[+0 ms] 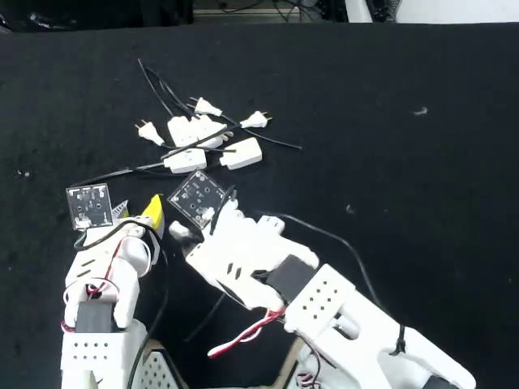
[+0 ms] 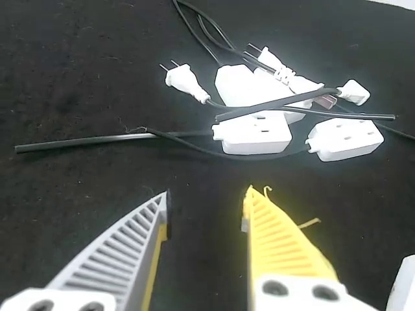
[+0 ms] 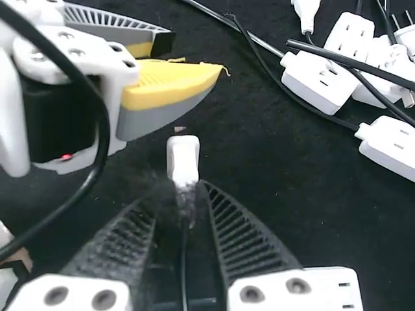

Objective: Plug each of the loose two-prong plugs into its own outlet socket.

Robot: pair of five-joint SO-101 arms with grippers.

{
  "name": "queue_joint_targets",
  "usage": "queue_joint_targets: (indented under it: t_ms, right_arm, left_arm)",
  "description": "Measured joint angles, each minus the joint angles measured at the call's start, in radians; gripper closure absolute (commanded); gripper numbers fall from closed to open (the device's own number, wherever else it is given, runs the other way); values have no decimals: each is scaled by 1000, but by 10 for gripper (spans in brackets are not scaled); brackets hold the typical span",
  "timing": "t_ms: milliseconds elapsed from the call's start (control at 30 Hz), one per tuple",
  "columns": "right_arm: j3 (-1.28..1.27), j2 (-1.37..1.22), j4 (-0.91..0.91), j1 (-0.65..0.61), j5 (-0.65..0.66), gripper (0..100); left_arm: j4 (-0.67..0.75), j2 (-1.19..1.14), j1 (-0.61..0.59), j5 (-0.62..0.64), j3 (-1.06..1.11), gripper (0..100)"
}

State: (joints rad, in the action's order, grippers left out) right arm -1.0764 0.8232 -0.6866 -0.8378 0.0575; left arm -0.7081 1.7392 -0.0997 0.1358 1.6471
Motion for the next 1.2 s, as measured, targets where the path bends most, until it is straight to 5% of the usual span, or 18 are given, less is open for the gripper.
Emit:
queue_joint_targets:
  t_ms: [1200]
  right_arm:
    - [-2, 2, 0, 3, -46, 988]
  left_arm:
    - [2, 12, 103, -35, -2, 809]
